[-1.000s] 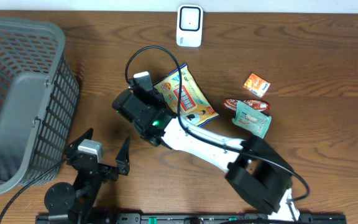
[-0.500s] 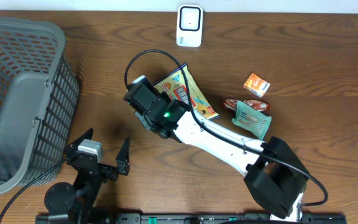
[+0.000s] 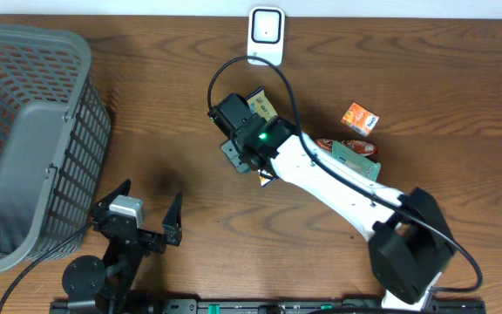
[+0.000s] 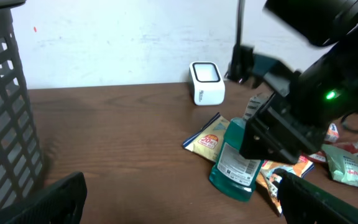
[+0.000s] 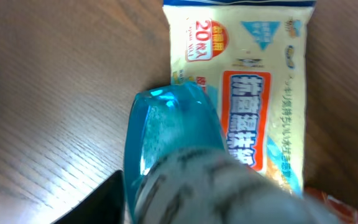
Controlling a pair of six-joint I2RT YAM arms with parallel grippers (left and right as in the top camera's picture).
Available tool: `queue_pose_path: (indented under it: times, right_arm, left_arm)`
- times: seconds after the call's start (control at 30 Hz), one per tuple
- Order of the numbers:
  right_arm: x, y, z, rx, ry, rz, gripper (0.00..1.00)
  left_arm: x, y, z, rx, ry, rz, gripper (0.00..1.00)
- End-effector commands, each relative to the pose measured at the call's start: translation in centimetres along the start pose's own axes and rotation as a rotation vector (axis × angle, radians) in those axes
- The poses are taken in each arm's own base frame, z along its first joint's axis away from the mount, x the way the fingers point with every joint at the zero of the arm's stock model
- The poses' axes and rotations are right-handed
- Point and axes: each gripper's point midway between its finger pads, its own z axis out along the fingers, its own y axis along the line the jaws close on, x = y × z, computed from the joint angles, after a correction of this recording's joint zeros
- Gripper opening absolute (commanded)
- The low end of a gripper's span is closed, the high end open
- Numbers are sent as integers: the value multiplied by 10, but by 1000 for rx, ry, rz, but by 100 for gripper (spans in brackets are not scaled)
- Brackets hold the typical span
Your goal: Scan the item barcode
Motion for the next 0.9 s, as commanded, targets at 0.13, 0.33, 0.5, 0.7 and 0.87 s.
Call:
queue_pose_path:
  times: [0.13,0.33,0.5,0.7,0.87]
  right_arm:
    - [-23,1,-56,-49,-132,47,69]
    - [-23,1,-57,-48,-134,47,99]
    - [-25,2,-57,-49,-142,47,99]
    - [-29,-2,-77,-57,-176,69,99]
    - [-19,-14,-131,-67,-217,110,99]
  left_arm:
    - [-2,0,-1,-1,-4,16,98]
    - [-2,0,-1,-2,-4,16,98]
    - [-2,0,-1,-2,-4,16,98]
    - [-2,0,-1,-2,-4,16,98]
    - [-2,0,-1,-1,-4,16,98]
